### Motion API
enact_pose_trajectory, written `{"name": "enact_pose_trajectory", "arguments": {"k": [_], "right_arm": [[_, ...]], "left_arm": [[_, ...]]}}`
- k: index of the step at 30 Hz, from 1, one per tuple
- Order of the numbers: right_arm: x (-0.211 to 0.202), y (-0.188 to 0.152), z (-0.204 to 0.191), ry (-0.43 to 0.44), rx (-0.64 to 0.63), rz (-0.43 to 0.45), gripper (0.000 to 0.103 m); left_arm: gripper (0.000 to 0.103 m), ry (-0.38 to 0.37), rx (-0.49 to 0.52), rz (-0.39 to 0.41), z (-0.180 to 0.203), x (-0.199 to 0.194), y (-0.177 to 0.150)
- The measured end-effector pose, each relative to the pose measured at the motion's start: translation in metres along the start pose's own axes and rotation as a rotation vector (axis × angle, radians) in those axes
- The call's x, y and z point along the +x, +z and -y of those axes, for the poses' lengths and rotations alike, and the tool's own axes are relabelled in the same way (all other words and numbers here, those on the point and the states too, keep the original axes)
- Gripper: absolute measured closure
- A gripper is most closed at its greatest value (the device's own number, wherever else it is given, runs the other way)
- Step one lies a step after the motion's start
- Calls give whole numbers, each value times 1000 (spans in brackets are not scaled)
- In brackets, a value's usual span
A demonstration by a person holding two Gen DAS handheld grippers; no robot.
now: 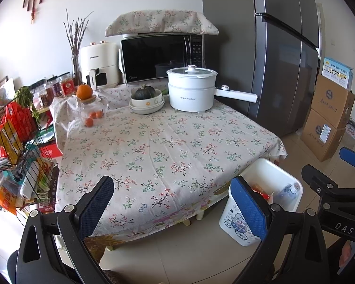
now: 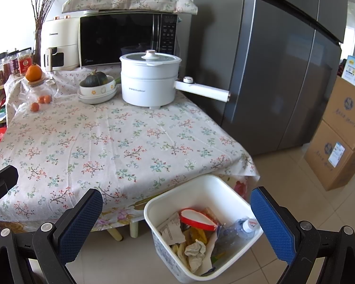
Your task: Collect trash
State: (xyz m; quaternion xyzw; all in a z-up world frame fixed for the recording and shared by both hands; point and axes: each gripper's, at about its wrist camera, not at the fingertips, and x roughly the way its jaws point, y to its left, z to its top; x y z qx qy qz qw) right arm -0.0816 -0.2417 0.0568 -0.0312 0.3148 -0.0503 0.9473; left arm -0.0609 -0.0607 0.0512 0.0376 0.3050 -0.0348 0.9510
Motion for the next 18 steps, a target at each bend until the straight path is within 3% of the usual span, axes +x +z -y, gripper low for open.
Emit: {"name": "enact_pose_trajectory", "arguments": {"k": [18], "right_arm": [[0,3,5,-9,0,8,1]], "left_arm": [[3,-8,1,-9,3,1,-2]]}}
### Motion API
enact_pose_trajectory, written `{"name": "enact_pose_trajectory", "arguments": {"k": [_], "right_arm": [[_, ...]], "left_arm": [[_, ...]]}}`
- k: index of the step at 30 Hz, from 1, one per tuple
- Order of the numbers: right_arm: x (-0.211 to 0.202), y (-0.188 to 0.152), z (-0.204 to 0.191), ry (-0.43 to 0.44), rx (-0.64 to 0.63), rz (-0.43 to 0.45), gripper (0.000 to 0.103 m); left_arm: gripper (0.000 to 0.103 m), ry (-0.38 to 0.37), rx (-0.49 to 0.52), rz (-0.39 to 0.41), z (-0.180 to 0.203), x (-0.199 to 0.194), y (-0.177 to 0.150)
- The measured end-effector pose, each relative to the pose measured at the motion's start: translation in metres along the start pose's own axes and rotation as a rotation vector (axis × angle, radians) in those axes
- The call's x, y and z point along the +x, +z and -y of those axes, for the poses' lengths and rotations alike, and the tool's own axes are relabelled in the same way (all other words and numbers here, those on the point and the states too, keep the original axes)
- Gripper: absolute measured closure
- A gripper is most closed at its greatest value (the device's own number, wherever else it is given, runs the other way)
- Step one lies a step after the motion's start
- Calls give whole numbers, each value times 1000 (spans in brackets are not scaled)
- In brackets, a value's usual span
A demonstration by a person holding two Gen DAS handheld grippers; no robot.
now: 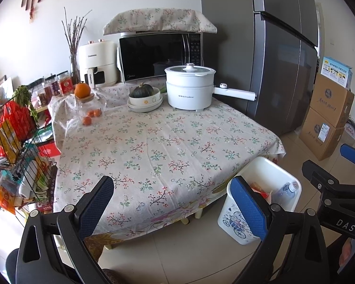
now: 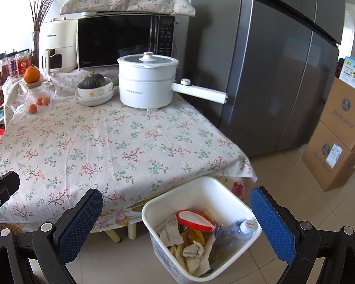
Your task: Collect trash
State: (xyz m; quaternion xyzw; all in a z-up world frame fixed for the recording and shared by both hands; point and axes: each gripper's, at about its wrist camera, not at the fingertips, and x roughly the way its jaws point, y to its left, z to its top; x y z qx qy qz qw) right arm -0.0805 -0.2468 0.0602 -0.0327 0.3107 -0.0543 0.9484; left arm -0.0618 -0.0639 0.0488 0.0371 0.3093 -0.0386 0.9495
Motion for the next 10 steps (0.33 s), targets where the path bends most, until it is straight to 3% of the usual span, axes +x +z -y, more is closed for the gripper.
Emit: {"name": "enact_pose_trajectory", "arguments": {"k": [10], "right_arm": [[1,1,-1,-4,-4,2,1]], "left_arm": [[3,-29,-12,-25,-2,6,-3]]}}
